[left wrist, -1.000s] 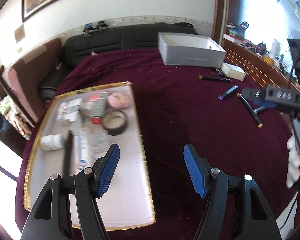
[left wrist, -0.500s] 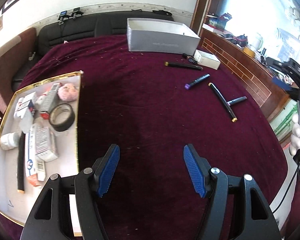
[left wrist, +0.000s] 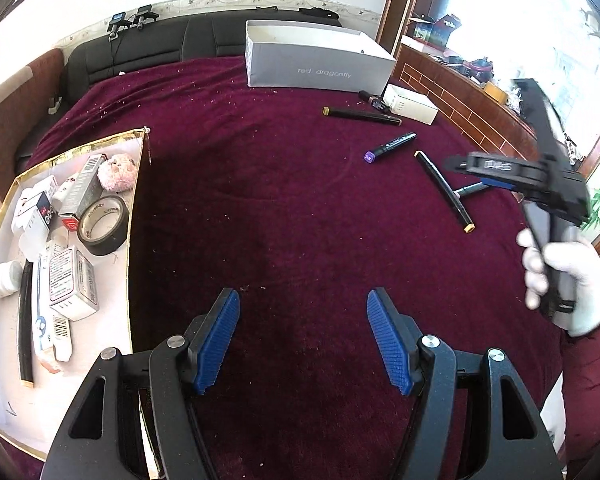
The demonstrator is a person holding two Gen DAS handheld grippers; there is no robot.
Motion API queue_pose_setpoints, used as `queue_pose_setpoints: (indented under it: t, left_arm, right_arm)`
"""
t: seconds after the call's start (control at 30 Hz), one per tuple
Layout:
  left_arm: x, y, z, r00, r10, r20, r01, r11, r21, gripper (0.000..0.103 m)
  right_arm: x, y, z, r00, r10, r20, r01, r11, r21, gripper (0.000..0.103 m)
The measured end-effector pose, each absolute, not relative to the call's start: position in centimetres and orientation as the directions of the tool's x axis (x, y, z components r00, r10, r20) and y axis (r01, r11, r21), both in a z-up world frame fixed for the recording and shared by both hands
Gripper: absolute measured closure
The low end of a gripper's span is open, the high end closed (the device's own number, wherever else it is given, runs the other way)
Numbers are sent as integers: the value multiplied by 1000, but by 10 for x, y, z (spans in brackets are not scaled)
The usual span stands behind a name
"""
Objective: Organize objects
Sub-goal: 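Grasp the yellow-capped black marker with the right tool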
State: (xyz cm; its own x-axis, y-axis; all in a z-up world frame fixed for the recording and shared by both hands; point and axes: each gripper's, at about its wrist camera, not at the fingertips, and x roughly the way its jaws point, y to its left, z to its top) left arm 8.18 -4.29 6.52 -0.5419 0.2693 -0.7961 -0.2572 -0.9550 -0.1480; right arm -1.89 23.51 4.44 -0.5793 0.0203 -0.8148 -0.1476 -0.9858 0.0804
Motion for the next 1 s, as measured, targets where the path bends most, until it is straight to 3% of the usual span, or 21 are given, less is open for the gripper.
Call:
queue_pose_setpoints:
  t: [0.17,0.33,0.43,0.5,0.57,0.7,0.87,1.0]
  left_arm:
    - [75,-44,64,-544,260,-798,-247,-958,-144,43]
    - [66,-45,61,-546,241,-803,-232,-964,-131,43]
    - [60,-44,60,-548,228,-805,-223,-967,-122,43]
    - [56,-41,61,-555,217,-803,-220,-969,-109,43]
    - [51,-37,63,-564,205,-800,-222,-971,-93,43]
    - [36,-26,75,-592,206,-779,-243,-967,-71,43]
    - [-1,0,86,-588,302,-751,-328,-937,-121,43]
    - [-38,43,85,-583,328,-743,-447,-894,-44,43]
  right_arm:
    - [-43,226,21,-512,74,-856,-141,-990,-1,22]
    - [-41,230,14,-505,70,-860,-160,-987,13,43]
    - [-36,230,16,-522,84,-849,-170,-985,8,59]
    - [-32,233,16,-540,68,-839,-180,-983,36,76]
    - [-26,237,16,-566,31,-824,-180,-980,87,83]
    - [-21,243,13,-614,-4,-790,-186,-971,149,86]
    - [-22,252,11,-631,-57,-774,-183,-958,220,88]
    - [-21,254,10,-636,-78,-768,-186,-950,250,88]
